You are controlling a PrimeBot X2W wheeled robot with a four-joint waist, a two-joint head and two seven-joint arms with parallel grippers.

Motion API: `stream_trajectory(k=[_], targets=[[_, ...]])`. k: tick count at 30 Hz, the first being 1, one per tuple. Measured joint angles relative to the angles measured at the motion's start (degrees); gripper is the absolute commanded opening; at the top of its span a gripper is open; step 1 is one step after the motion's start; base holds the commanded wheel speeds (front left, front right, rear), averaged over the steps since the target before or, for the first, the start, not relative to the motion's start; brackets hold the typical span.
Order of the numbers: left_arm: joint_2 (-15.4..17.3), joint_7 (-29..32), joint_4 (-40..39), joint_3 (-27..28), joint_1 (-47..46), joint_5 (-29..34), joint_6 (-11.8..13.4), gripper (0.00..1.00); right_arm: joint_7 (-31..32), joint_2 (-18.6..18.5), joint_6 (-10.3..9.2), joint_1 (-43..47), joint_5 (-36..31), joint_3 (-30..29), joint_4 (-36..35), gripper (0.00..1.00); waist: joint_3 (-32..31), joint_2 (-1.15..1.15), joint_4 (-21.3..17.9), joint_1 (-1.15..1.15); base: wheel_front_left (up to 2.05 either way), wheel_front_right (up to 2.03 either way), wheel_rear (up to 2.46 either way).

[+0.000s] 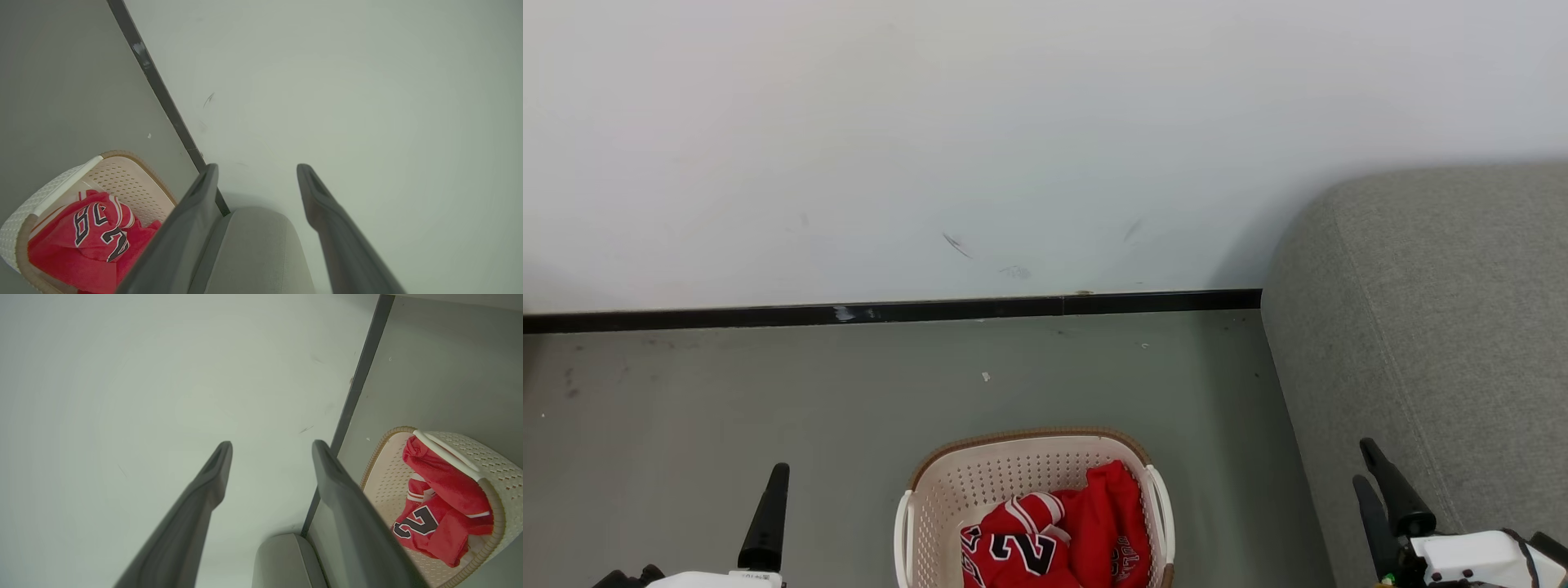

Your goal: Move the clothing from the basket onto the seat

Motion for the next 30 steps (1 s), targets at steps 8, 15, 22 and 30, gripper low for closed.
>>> stream_trajectory(k=[8, 15, 22, 30], targets=[[0.3, -1.7, -1.8, -0.6, 0.0, 6.7, 0.0, 1.0, -0.9, -0.1, 0.0, 0.0, -7.7, 0.0, -1.4, 1.0, -0.2, 0.0, 0.0, 0.27, 0.0, 0.0, 0.0], [0.5, -3.1, -3.5, -1.9, 0.0, 14.0, 0.3, 1.0, -1.9, 0.1, 0.0, 0.0, -14.8, 0.4, -2.2, 1.0, -0.3, 0.0, 0.1, 0.35, 0.0, 0.0, 0.0], [0.9, -4.5, -5.1, -3.4, 0.0, 21.6, 0.8, 1.0, -2.9, 0.5, 0.01, 0.0, -22.1, 1.7, -3.0, 1.0, -0.3, 0.0, 0.2, 0.33, 0.0, 0.0, 0.0], [1.4, -5.9, -6.6, -5.6, 0.0, 30.6, 1.3, 1.0, -3.7, 0.9, 0.01, 0.0, -30.0, 2.0, -3.6, 1.0, -0.2, 0.0, 0.2, 0.17, 0.0, 0.0, 0.0]])
